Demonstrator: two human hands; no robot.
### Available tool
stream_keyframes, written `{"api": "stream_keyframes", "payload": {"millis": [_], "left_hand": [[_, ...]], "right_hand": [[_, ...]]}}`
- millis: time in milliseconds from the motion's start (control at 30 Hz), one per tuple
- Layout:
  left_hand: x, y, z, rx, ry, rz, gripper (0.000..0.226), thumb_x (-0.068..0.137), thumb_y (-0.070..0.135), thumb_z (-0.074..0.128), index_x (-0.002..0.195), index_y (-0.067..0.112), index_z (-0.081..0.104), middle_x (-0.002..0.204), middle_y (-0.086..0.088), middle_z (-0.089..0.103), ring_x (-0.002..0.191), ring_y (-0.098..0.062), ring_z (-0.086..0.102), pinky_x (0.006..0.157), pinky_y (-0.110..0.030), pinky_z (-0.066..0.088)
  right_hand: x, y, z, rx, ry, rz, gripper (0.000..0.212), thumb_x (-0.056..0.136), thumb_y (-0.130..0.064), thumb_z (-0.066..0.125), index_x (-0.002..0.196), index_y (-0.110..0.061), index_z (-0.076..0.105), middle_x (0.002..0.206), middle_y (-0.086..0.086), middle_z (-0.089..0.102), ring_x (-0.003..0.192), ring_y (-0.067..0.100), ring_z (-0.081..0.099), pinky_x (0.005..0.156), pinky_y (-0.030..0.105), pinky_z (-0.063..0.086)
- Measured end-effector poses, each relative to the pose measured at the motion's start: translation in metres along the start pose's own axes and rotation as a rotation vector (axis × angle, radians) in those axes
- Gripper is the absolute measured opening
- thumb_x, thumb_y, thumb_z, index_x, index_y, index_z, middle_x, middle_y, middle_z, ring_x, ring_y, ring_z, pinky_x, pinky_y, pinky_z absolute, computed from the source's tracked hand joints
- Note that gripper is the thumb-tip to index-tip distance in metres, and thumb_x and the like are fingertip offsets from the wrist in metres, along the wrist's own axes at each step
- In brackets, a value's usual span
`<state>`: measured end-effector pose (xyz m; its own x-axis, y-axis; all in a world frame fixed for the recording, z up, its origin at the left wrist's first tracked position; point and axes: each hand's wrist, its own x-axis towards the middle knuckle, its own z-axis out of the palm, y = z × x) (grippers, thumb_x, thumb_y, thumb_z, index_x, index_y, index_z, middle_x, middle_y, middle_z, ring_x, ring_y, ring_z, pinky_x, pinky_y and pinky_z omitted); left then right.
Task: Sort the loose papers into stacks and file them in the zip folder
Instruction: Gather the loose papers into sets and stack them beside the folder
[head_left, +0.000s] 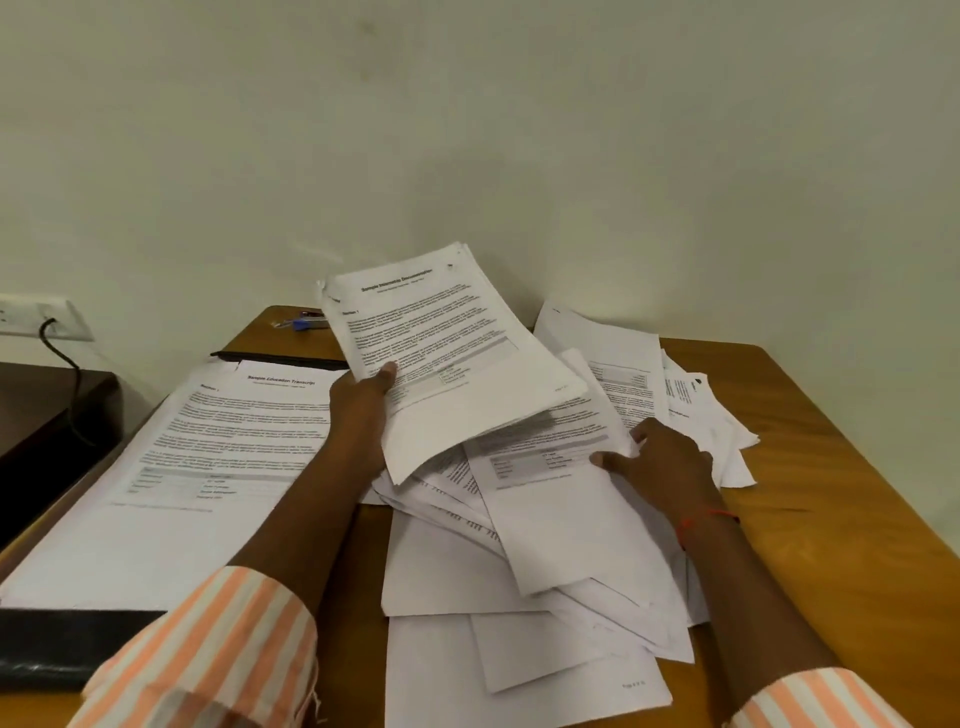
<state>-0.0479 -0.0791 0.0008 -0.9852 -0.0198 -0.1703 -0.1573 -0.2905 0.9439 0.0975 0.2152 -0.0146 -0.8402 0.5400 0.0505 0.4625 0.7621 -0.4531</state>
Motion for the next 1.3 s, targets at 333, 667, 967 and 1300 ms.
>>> {"api": "stream_keyframes", "payload": {"millis": [333, 667, 967, 1300], "left_hand": [[0.01, 0.01, -0.014, -0.301, -0.01, -0.191, 0.014, 0.1, 0.019, 0.063, 0.111, 0.012, 0.068, 0.074, 0.0, 0.076, 0.056, -0.011, 0.07, 0.055, -0.023, 0.058], [-0.005, 0.014, -0.001, 0.027, -0.176, 0.025, 0.027, 0.098, 0.013, 0.065, 0.124, 0.006, 0.065, 0.104, -0.006, 0.075, 0.073, -0.009, 0.074, 0.061, -0.021, 0.057], [-0.018, -0.007, 0.019, 0.345, -0.432, 0.252, 0.03, 0.099, 0.017, 0.063, 0.128, 0.015, 0.065, 0.113, 0.01, 0.074, 0.102, -0.006, 0.072, 0.08, -0.015, 0.056], [-0.038, 0.0, 0.022, 0.209, -0.314, 0.416, 0.022, 0.102, 0.023, 0.058, 0.123, 0.022, 0.065, 0.114, 0.006, 0.076, 0.104, -0.017, 0.074, 0.09, -0.043, 0.061]], "right_hand": [[-0.005, 0.008, -0.011, 0.815, 0.396, 0.04, 0.006, 0.1, -0.015, 0.06, 0.101, -0.014, 0.066, 0.106, -0.002, 0.071, 0.098, 0.016, 0.065, 0.087, 0.027, 0.053], [-0.009, 0.001, -0.008, 0.926, 0.33, 0.043, 0.012, 0.099, -0.013, 0.062, 0.108, -0.016, 0.067, 0.114, 0.003, 0.072, 0.105, 0.021, 0.067, 0.085, 0.028, 0.053], [-0.028, -0.03, 0.002, 1.141, 0.042, -0.053, 0.02, 0.099, -0.01, 0.06, 0.114, -0.017, 0.07, 0.115, 0.001, 0.074, 0.108, 0.022, 0.07, 0.096, 0.048, 0.056], [-0.04, -0.041, -0.004, 1.132, 0.048, -0.173, 0.02, 0.101, -0.022, 0.055, 0.118, -0.015, 0.063, 0.118, -0.008, 0.073, 0.112, 0.017, 0.068, 0.091, 0.034, 0.058]]}}
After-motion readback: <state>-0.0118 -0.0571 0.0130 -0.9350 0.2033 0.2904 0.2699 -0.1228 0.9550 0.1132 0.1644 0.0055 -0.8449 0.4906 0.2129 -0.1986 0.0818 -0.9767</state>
